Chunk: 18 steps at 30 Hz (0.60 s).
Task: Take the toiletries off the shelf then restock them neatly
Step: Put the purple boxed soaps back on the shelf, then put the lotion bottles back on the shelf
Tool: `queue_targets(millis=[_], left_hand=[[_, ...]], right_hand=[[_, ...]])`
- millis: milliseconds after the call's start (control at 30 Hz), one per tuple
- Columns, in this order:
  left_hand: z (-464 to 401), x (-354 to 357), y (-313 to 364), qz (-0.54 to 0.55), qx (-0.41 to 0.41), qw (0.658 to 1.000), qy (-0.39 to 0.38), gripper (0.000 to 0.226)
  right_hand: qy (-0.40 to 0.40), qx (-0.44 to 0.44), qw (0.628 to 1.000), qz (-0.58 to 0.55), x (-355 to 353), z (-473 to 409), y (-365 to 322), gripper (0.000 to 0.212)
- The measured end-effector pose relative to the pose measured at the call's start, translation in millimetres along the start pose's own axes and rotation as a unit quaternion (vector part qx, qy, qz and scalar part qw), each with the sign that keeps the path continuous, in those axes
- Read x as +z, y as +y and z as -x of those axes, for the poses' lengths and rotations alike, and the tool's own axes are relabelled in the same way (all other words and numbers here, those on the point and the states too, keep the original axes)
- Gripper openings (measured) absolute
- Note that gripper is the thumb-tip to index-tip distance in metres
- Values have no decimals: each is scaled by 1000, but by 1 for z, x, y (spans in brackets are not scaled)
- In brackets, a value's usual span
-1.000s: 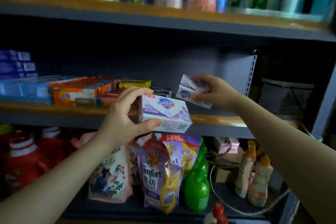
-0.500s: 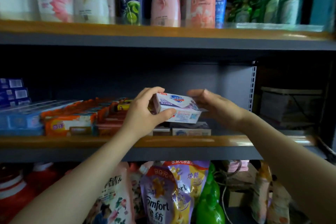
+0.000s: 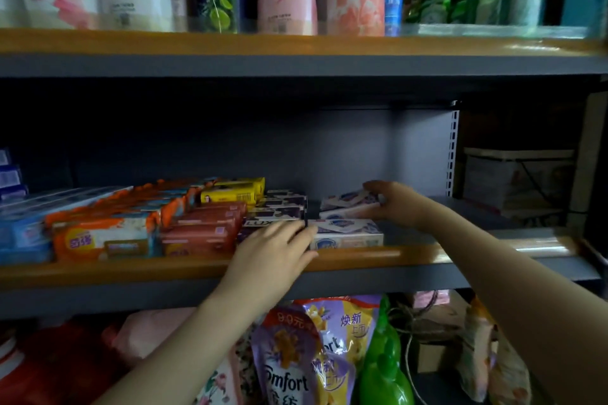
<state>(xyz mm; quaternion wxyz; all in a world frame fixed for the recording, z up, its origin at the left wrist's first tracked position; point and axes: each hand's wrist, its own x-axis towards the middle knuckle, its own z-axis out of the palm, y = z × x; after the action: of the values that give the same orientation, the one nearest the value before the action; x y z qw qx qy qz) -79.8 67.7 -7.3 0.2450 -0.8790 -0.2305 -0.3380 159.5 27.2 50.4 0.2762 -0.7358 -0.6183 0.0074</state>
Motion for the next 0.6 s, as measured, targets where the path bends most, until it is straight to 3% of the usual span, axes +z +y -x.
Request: queue_targets(millis=[200, 433, 600], left_hand=[[1, 13, -4, 25, -8, 998, 60, 38], [4, 14, -2, 8, -6, 996, 85, 33], [6, 15, -2, 13, -6, 997, 79, 34]], right_hand=[[-96, 35, 984, -147, 3, 1, 7, 23], [-84, -50, 995, -10, 8, 3, -13, 27], [-54, -41, 998, 15, 7, 10, -21, 38]])
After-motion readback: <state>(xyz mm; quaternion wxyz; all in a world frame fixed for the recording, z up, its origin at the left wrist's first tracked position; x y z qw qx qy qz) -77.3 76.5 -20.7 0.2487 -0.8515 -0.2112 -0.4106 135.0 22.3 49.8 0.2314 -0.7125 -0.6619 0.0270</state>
